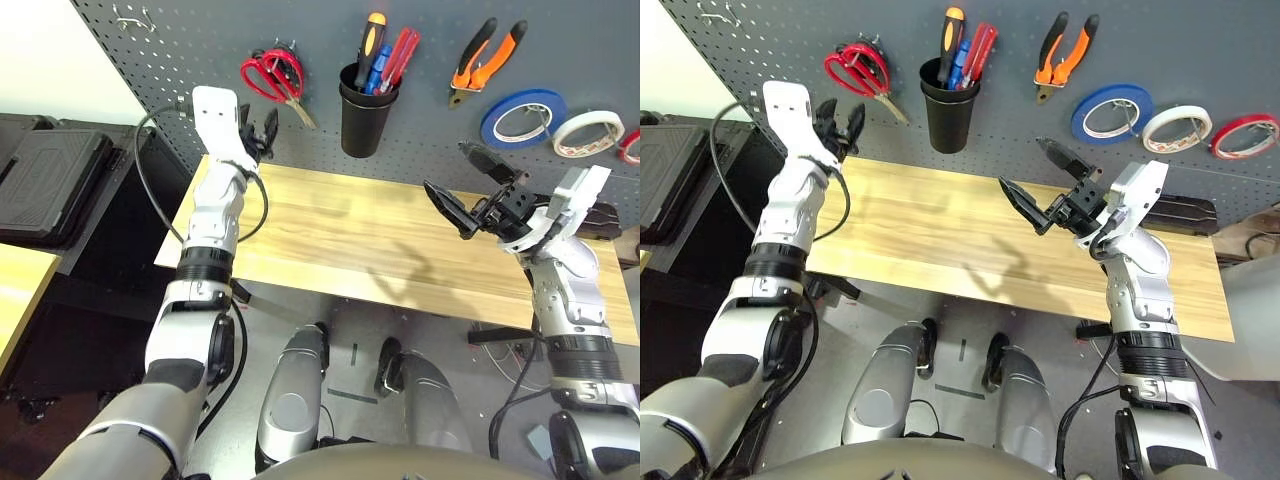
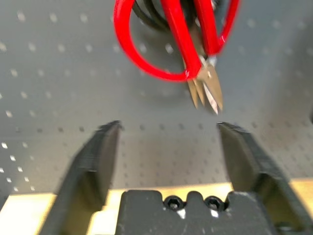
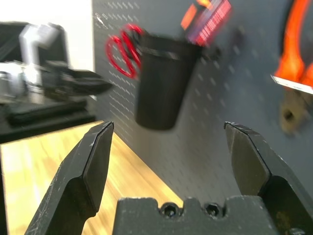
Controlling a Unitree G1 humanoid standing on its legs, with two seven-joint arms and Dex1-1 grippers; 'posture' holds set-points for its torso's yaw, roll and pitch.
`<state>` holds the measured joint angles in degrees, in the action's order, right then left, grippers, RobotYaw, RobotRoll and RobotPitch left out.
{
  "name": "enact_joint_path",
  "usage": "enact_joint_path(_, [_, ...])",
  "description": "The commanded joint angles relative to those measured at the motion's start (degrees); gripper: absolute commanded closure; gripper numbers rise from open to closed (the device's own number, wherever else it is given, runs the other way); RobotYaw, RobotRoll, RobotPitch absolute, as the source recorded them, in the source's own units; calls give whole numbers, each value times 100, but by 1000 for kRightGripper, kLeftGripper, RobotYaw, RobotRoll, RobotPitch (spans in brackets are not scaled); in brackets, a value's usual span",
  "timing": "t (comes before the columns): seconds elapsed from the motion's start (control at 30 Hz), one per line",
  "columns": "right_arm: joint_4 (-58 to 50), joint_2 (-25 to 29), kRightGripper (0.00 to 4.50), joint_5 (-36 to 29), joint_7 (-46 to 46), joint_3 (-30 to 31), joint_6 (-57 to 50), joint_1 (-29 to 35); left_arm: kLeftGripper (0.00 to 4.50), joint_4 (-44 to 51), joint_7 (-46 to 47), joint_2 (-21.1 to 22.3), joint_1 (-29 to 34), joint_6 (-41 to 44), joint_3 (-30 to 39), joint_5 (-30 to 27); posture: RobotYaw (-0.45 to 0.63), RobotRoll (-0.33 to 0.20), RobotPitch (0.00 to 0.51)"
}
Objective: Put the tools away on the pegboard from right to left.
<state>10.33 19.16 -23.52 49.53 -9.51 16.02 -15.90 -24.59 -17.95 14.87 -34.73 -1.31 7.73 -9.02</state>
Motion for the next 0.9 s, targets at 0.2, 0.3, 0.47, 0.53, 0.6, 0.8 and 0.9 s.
enact_joint_path(0.2, [1009,-110,0,703,-1273,-227,431,127,10,1641,-540,318,1681,158,-109,-64,254,0,207])
enact_joint_path(0.3, [1364,-185,0,846,-1831,-370,604,83,10,1756,-587,350,2101,67,-62,-54,254,0,203])
enact_joint_path(0.47, [1980,-267,0,1096,-2741,-600,910,-59,10,1704,-667,426,2461,-212,-67,12,241,0,190])
enact_joint_path(0.53, [2204,-266,0,1191,-3042,-669,1044,-111,10,1594,-625,403,2483,-315,-9,-10,235,0,186])
enact_joint_path(0.6, [2433,-245,0,1281,-3291,-700,1198,-152,10,1430,-633,402,2499,-459,31,-17,228,0,181])
enact_joint_path(0.8, [2994,-174,0,1468,-3919,-821,1593,-280,10,1086,-820,480,2596,-777,39,-29,207,0,167])
enact_joint_path(0.9, [3174,-162,0,1513,-4130,-834,1740,-319,10,831,-858,528,2552,-948,39,28,192,0,158])
